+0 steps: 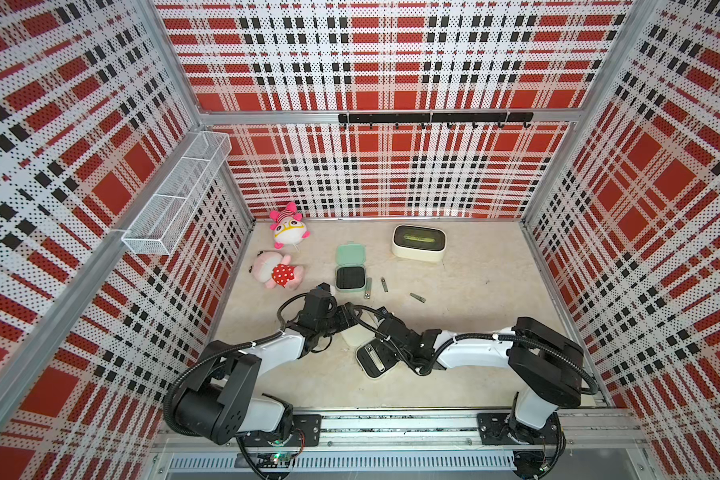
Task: Organize nail clipper sets
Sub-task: Place the nail clipper in the storage box.
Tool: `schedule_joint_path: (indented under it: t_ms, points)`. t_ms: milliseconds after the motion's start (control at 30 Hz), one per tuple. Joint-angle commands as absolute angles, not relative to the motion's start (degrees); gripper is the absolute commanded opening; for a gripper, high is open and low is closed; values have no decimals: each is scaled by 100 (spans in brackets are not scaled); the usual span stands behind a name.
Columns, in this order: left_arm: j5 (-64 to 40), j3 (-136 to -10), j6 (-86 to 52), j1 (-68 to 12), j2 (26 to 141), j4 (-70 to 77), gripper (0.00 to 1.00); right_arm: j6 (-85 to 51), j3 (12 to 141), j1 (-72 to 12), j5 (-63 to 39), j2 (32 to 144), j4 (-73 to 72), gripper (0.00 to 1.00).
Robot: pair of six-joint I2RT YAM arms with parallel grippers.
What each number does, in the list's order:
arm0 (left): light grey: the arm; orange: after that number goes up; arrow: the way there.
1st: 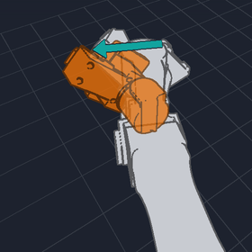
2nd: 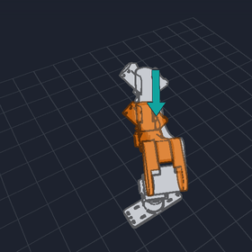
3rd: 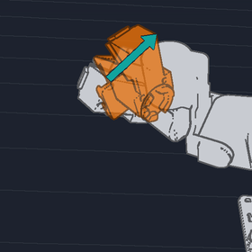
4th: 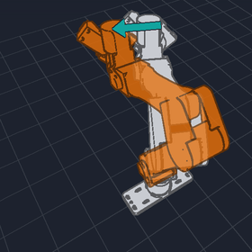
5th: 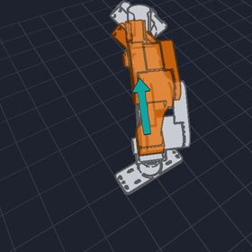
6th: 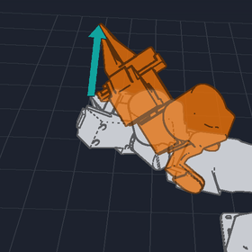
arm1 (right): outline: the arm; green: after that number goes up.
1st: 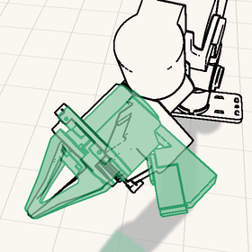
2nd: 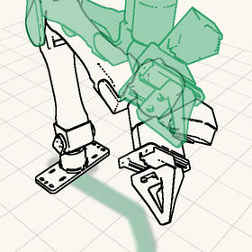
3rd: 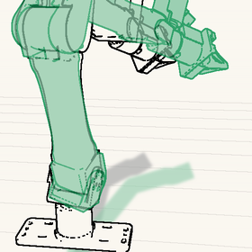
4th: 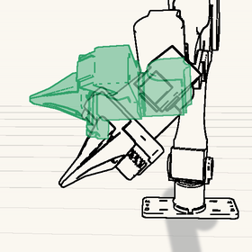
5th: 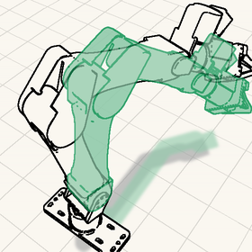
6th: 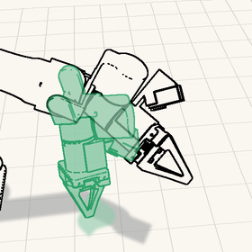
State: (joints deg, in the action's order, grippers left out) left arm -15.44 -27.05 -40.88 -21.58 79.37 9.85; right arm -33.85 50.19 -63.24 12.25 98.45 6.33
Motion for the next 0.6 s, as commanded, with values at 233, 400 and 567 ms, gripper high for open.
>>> schedule_joint_path:
  t_ms: [233,400,567]
  points:
    - [-1398,-2690,-4074,-2131,8016,1002,79,-3467,4786,-6357,1213,9666,603,14]
    - [-1398,-2684,-4061,-2125,8031,978,79,-3430,4782,-6371,1213,9712,622,14]
    - [-1390,-2672,-4052,-2107,8076,982,79,-3401,4790,-6369,976,9755,648,15]
